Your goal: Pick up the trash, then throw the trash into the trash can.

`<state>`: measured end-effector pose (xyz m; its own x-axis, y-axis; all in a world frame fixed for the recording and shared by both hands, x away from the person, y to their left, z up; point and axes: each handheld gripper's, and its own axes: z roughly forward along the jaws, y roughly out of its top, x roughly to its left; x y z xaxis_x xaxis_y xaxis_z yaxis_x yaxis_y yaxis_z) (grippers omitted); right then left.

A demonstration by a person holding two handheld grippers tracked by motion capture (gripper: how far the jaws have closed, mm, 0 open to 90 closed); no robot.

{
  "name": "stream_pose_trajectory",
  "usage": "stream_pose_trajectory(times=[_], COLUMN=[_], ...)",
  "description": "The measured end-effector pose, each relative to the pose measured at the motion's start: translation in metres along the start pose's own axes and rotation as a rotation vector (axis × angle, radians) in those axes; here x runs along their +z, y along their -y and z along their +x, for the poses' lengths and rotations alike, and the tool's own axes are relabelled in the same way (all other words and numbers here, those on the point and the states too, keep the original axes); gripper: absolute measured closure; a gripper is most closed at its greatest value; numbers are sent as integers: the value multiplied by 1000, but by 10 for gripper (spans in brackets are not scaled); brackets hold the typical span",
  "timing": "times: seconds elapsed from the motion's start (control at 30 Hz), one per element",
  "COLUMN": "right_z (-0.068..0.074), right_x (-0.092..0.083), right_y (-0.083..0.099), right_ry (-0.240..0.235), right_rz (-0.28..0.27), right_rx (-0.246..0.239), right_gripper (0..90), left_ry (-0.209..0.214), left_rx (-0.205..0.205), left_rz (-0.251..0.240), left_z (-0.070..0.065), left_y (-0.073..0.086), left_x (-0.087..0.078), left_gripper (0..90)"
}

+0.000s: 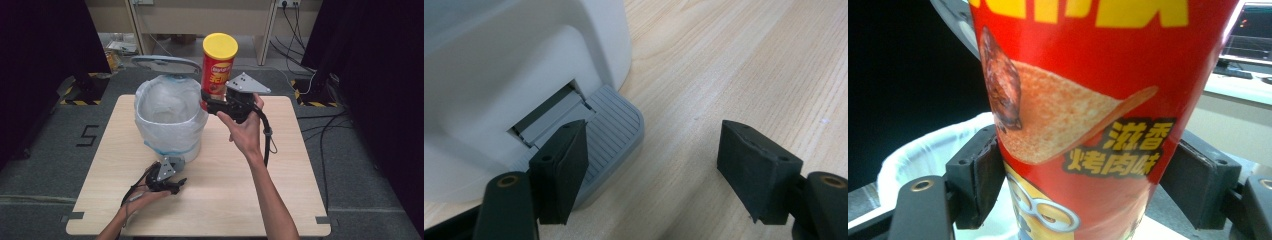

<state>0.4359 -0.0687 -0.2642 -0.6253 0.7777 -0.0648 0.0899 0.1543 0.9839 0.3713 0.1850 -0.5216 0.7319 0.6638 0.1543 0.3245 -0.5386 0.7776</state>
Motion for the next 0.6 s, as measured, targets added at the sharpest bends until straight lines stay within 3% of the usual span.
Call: stream_pose_trajectory(times=[0.6], right_z=[33], right_x=[28], right_y=[-11], right_ry=[-75], right_rz=[9], right_rx=[-18], right_gripper=[241], left_ry=[5], left_rx=[-6], left_rz=[-1], left_z=[0], left_y=[0], left_x=[0], left_gripper=[280])
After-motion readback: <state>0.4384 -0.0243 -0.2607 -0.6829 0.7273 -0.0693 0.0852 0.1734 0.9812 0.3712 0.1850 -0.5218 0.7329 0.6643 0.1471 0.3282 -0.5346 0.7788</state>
